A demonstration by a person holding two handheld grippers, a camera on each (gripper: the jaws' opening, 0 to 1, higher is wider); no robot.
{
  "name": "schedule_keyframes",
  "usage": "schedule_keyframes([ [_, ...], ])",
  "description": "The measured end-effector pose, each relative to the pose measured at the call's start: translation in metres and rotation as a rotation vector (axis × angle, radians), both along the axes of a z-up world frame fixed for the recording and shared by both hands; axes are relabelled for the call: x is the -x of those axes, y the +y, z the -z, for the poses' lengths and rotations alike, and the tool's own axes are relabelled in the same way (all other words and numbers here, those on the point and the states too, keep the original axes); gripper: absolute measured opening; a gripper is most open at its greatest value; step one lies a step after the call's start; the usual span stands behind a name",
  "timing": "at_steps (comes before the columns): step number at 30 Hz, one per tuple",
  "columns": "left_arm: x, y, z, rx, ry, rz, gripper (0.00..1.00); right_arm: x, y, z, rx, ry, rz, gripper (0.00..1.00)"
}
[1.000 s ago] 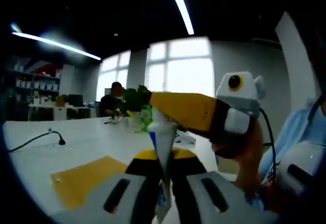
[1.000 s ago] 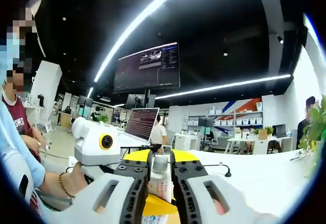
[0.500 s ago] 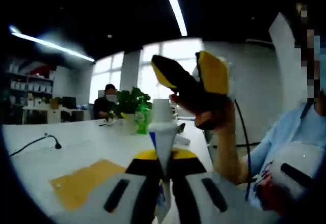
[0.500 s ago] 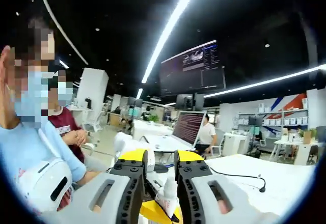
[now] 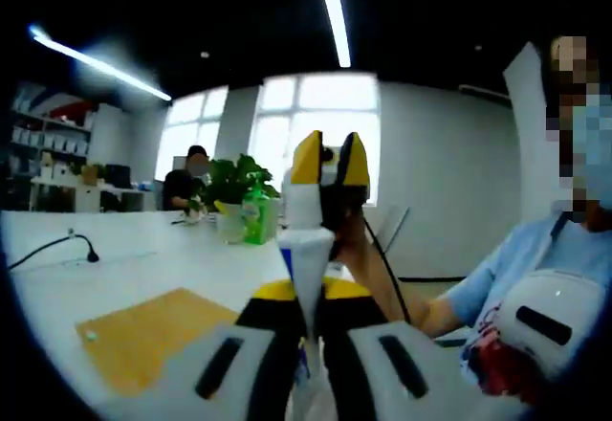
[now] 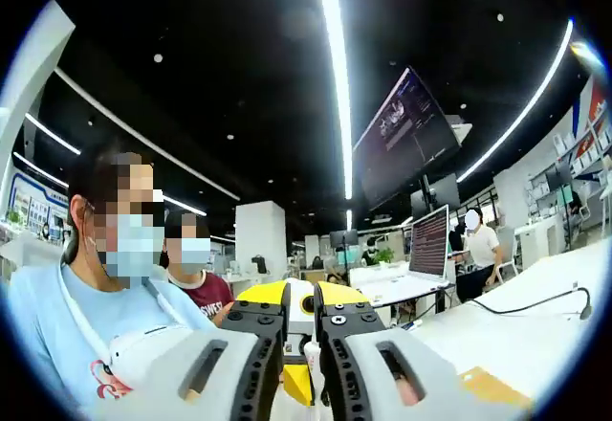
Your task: Pick up the toothpaste unscrew the cap squeeze it onto the small board screw the cap back on and return it to the table
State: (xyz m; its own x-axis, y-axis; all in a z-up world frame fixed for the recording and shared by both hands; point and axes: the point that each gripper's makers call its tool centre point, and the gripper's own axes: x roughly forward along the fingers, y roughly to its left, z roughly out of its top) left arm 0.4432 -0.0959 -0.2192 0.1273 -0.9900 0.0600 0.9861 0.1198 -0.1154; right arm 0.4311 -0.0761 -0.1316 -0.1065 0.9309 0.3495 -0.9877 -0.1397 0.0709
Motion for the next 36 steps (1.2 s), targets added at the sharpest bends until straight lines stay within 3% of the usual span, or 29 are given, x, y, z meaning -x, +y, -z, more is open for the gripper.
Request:
schedule_keyframes([
  [5, 0.001, 0.001, 0.0, 0.006, 0.004, 0.012, 0.05, -0.009, 0.002, 0.006, 0.009, 0.04, 0.006, 0.11],
  [11, -0.002, 0.002, -0.001, 0.011, -0.005, 0.005, 0.05, 0.0, 0.01, 0.015, 0.062, 0.039, -0.045, 0.08],
  [15, 0.0, 0.001, -0.001, 0.012, -0.012, 0.016, 0.05, -0.002, 0.018, 0.024, 0.104, 0.037, -0.035, 0.17],
  [21, 0.006, 0.0, -0.001, 0.007, -0.03, 0.044, 0.05, -0.006, 0.026, 0.038, 0.158, 0.044, -0.032, 0.19],
  [23, 0.008, -0.002, 0.002, -0.006, -0.027, 0.06, 0.05, -0.004, 0.028, 0.042, 0.168, 0.069, -0.064, 0.19],
  [26, 0.014, -0.003, 0.005, -0.023, -0.022, 0.092, 0.05, 0.002, 0.029, 0.046, 0.194, 0.057, -0.096, 0.17],
  [28, 0.018, -0.004, 0.006, -0.026, -0.012, 0.115, 0.05, 0.011, 0.028, 0.046, 0.195, 0.056, -0.145, 0.1],
  [32, 0.022, -0.005, 0.007, -0.029, -0.009, 0.135, 0.05, 0.012, 0.028, 0.047, 0.212, 0.08, -0.159, 0.1],
  [36, 0.015, -0.005, 0.007, -0.026, -0.004, 0.099, 0.05, 0.007, 0.028, 0.047, 0.223, 0.079, -0.114, 0.09],
])
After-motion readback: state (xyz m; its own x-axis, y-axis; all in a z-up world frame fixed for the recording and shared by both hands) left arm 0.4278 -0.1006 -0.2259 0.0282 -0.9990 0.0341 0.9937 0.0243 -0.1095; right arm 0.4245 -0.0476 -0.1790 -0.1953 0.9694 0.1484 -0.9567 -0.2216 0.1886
